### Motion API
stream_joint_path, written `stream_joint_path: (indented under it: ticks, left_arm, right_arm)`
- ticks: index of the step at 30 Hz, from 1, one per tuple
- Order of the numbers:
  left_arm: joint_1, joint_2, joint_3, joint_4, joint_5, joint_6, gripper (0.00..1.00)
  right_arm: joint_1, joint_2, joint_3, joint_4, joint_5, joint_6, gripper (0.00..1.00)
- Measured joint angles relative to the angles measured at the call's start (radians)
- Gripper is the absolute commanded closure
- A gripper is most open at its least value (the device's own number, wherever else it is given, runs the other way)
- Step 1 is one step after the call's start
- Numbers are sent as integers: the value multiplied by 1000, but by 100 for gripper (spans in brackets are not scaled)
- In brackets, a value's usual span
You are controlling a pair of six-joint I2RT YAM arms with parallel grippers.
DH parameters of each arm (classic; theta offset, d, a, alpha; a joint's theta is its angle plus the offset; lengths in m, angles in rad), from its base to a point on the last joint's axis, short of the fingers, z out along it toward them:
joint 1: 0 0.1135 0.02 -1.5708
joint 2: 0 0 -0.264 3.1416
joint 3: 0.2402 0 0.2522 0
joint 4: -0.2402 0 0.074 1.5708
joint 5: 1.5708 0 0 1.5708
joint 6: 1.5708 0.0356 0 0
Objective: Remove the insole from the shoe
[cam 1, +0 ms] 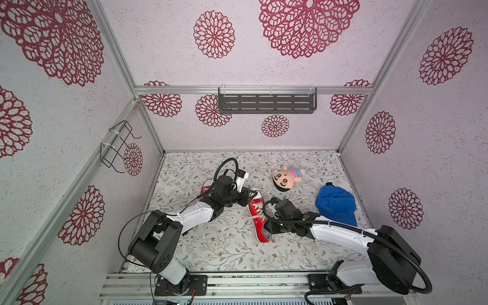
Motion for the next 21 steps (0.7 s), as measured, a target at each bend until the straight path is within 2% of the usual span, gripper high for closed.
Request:
stream_joint_path:
  ticks: [11, 21]
  left_arm:
    - [-13, -18, 11, -41, -19, 18, 94]
    - [-28, -18, 27, -76, -58, 32, 94]
  right_arm:
    - [3, 44, 66, -103, 51, -31, 73]
    - [-8, 95, 37, 5, -14, -64, 75]
